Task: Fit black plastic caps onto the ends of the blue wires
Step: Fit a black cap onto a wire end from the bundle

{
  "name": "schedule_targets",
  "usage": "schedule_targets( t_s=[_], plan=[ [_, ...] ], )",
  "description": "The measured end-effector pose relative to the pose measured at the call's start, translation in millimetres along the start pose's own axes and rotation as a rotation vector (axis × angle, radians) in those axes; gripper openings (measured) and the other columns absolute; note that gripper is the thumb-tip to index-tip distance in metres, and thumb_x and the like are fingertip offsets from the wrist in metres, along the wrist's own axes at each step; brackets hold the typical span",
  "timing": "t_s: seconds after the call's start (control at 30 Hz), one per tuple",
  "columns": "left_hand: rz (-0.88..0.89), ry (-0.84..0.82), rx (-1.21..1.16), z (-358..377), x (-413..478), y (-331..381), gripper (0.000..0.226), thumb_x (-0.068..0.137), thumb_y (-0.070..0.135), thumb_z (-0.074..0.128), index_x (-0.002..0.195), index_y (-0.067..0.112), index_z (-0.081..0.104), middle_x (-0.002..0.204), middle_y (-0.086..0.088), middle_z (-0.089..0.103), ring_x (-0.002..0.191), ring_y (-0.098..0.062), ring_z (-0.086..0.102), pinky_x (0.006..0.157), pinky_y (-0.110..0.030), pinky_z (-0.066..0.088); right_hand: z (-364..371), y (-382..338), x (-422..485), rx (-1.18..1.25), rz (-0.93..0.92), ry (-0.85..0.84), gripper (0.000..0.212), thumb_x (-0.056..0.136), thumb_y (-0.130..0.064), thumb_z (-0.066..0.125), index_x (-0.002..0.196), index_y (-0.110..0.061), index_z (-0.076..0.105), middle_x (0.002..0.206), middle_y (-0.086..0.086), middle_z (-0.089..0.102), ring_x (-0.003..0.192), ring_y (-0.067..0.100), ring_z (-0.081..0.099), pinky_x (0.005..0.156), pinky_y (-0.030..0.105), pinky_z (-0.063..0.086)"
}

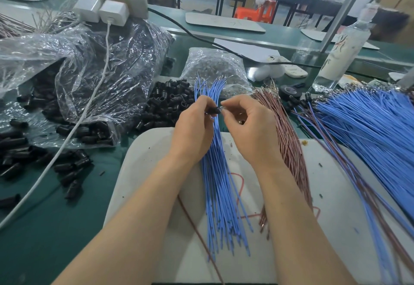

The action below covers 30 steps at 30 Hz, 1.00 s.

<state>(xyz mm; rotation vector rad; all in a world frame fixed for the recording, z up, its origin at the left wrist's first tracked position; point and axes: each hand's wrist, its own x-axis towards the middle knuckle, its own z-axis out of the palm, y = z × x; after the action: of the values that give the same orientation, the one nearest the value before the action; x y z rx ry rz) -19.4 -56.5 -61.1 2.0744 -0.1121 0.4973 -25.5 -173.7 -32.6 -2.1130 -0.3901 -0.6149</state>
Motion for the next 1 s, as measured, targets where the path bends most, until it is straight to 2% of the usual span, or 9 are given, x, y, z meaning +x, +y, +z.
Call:
schedule_targets(
  t_s=[0.1, 0.27, 0.6, 0.77, 0.9, 1.0],
  plan=[
    [0.038, -0.018, -0.013, -2, 0, 0, 0.024, 0.084, -0.003, 0.05, 0.098, 0.013, 0.061, 0.09, 0.006, 0.065, 0.083, -0.016, 0.062, 0.081, -0.03, 0.05, -1, 1, 0, -0.057, 0.0, -0.003, 0.013, 0.083, -0.002, 0.065, 0.09, -0.01, 0.071, 0.077, -0.006, 0.064, 0.068, 0.005, 0.057, 0.069, 0.01, 0.045],
    [0.091, -0.11, -0.004, -10, 2, -2, 0.016, 0.087, 0.008, 0.061, 0.101, 0.013, 0.067, 0.088, 0.002, 0.069, 0.078, -0.017, 0.063, 0.079, -0.029, 0.05, -6, 5, 2, -0.063, 0.054, -0.027, 0.012, 0.086, -0.006, 0.066, 0.095, -0.008, 0.073, 0.086, 0.001, 0.071, 0.078, 0.012, 0.065, 0.08, 0.025, 0.051],
    [0.113, -0.185, 0.177, -14, 2, 0, 0.018, 0.09, 0.016, 0.06, 0.105, 0.014, 0.069, 0.09, -0.001, 0.069, 0.076, -0.018, 0.056, 0.079, -0.033, 0.048, -11, 15, 5, -0.062, 0.155, -0.133, 0.013, 0.086, -0.009, 0.067, 0.096, -0.013, 0.074, 0.08, -0.009, 0.067, 0.077, 0.007, 0.065, 0.081, 0.021, 0.051],
    [0.132, -0.191, 0.19, -13, 3, 0, 0.017, 0.091, 0.015, 0.059, 0.105, 0.012, 0.069, 0.088, -0.003, 0.068, 0.07, -0.017, 0.05, 0.077, -0.037, 0.048, -9, 19, 5, 0.051, 0.236, -0.174, 0.013, 0.086, -0.008, 0.068, 0.095, -0.015, 0.073, 0.082, -0.007, 0.069, 0.082, 0.009, 0.067, 0.085, 0.03, 0.055],
    [0.1, -0.144, 0.123, -12, 4, 0, 0.016, 0.092, 0.018, 0.059, 0.105, 0.015, 0.067, 0.084, 0.005, 0.062, 0.064, -0.005, 0.048, 0.071, -0.027, 0.043, -4, 17, 4, 0.123, 0.261, -0.088, 0.007, 0.089, -0.011, 0.064, 0.092, -0.016, 0.067, 0.083, -0.002, 0.069, 0.084, 0.014, 0.067, 0.085, 0.039, 0.054],
    [0.035, -0.085, 0.082, -10, 5, -2, 0.018, 0.092, 0.019, 0.059, 0.109, 0.015, 0.063, 0.084, 0.006, 0.06, 0.064, -0.004, 0.048, 0.07, -0.027, 0.042, -2, 16, 3, 0.188, 0.314, 0.012, 0.011, 0.092, -0.013, 0.056, 0.087, -0.023, 0.056, 0.078, -0.001, 0.07, 0.079, 0.012, 0.068, 0.084, 0.041, 0.054]
  ],
)
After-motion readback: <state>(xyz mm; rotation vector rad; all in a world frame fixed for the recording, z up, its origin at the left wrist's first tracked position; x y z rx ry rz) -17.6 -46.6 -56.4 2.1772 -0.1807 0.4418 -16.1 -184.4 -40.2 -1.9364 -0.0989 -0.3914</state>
